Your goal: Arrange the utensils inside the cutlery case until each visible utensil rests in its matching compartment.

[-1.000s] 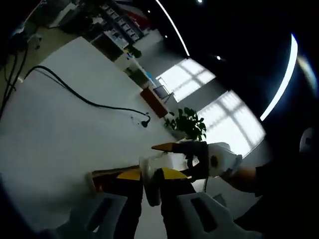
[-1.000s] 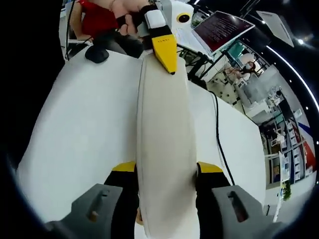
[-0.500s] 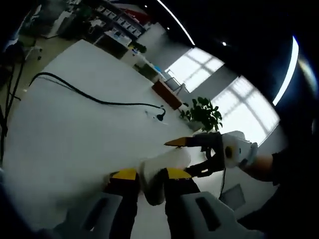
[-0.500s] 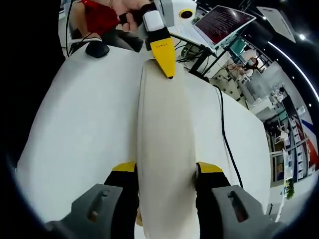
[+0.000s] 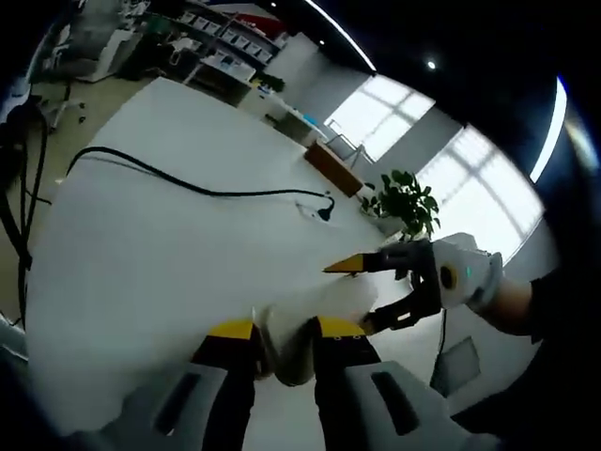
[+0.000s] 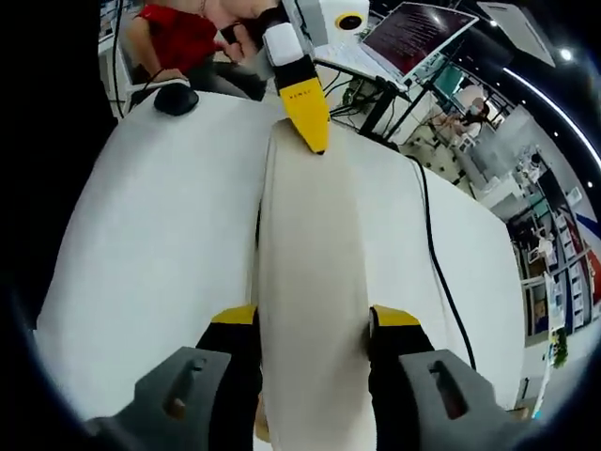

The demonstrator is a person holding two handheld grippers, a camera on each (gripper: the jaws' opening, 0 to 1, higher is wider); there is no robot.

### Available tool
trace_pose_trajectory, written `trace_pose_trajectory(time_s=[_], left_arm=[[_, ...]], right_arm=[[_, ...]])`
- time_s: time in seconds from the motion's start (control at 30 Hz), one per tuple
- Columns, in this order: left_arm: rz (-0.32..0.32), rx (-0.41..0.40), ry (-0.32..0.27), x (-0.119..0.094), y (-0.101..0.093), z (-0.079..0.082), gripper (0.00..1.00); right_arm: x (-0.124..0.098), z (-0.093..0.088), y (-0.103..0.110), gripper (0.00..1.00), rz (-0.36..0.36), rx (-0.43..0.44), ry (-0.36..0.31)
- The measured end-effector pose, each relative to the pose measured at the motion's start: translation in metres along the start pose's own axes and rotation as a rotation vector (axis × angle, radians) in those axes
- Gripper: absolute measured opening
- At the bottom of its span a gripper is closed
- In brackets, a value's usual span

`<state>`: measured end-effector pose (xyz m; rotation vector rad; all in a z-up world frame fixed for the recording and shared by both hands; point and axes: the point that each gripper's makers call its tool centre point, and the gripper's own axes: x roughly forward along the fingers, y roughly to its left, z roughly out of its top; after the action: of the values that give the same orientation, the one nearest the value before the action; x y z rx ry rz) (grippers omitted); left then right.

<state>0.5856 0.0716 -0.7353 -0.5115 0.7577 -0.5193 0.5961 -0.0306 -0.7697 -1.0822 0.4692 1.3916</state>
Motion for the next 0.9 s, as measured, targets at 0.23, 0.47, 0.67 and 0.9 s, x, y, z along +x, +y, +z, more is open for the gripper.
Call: trace_pose_trajectory(time_s=[0.23, 0.47, 0.67, 0.9], left_arm=[[0.007, -0.024, 0.018, -0.001, 0.005, -0.007, 0.23], [-0.012, -0.006, 0.052, 0.002, 0.003, -0.004, 0.23], [0.0, -0.038, 0.066, 0.012, 0.013, 0.001, 0.23], [-0.01, -0.051, 0.129, 0.021, 0.011, -0.021, 0.24]], right_arm=[[0.001, 0.002, 0.007, 0.43, 0.035, 0.018, -0.003], [-0.003, -0.001, 0.006, 0.43, 0.063, 0.051, 0.002], [0.002, -0.004, -0.003, 0.43, 0.091, 0.108, 0.005], [0.004, -0.019, 0.013, 0.43, 0.178, 0.095, 0.074]])
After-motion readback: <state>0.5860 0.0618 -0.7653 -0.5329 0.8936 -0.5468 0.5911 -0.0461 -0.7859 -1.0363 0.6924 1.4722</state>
